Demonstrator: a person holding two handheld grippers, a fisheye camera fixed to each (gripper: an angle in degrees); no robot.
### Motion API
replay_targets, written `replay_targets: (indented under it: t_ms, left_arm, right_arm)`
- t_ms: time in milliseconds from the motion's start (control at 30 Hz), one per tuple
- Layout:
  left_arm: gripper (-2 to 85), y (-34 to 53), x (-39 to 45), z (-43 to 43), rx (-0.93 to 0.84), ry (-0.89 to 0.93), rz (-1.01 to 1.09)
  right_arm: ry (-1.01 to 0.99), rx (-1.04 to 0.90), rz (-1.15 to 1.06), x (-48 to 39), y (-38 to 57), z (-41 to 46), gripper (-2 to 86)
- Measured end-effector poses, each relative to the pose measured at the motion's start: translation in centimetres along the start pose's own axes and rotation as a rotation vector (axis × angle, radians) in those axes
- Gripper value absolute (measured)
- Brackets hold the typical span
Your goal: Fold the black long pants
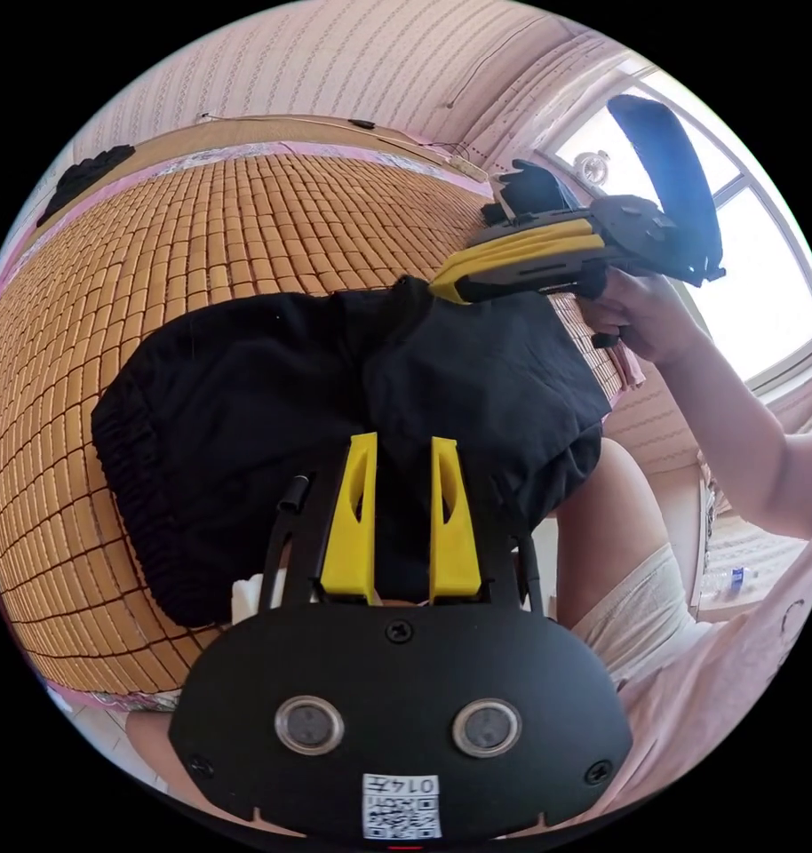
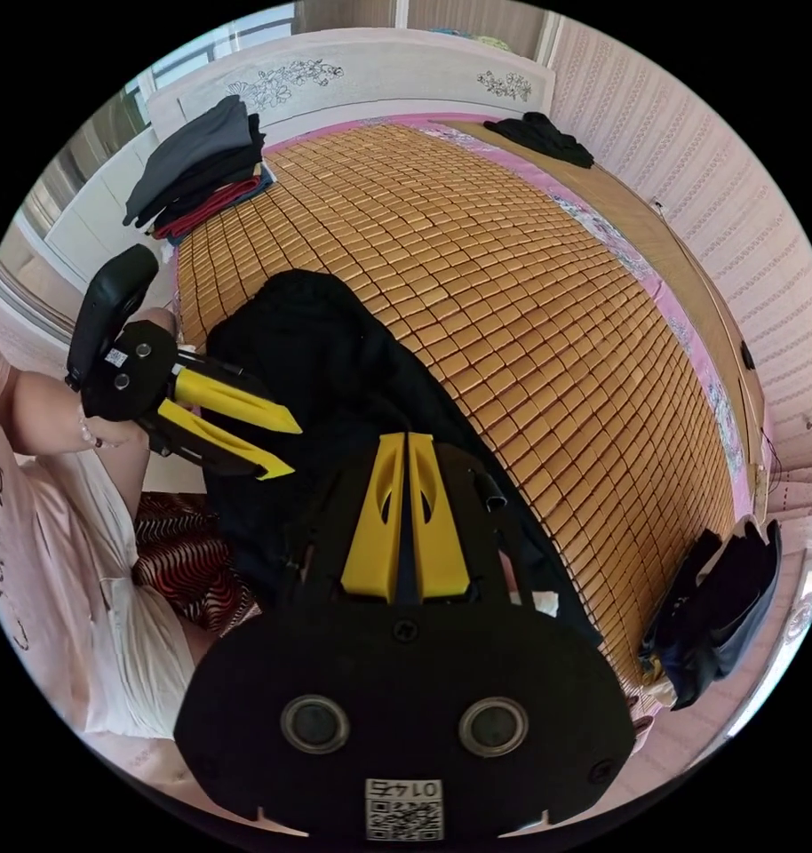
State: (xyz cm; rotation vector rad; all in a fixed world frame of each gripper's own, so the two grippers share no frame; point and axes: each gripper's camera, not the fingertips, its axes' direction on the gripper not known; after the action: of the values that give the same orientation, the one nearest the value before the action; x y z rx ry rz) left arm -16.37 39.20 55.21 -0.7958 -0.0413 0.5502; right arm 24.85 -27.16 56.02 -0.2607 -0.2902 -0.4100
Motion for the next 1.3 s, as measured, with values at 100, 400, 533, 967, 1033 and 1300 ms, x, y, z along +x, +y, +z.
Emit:
replay_targets:
  t_ms: [100,400,533,967,1033,1300]
  left_arm:
    - [9.2,0.0,-0.1,0.6,-0.018,0.006,-0.006]
    - [8.9,0.2,0.4,0.5,-0.02,0.057,0.002]
    - [8.8,0.5,0.8,0.4,-0.018,0.045,0.018]
    - [11.1,0.9,1.5,-2.8,0.093,-0.006,0.073]
    - [11.6,0.7,1.8,-3.1,0.111,-0.017,0.1]
    - [0.0,1.8,4.2,-4.2,0.124,0.119,0.218]
  right_arm:
    - [-0.038,0.0,0.006,1.1,-1.6,0.8,0.7]
    - [-0.058,-0.06,-0.064,1.6,-5.6,3.2,11.0]
    - [-0.052,-0.148,-0.153,1.0,-6.2,4.7,5.7]
    - [0.034,0.044,-0.286,0.6,1.4,-4.3,0.1]
    - [0.023,0.072,-0.304,0.7,2.6,-6.0,0.0]
    - [-0.069,0.204,-0.306,3.0,5.1,-11.9,0.0]
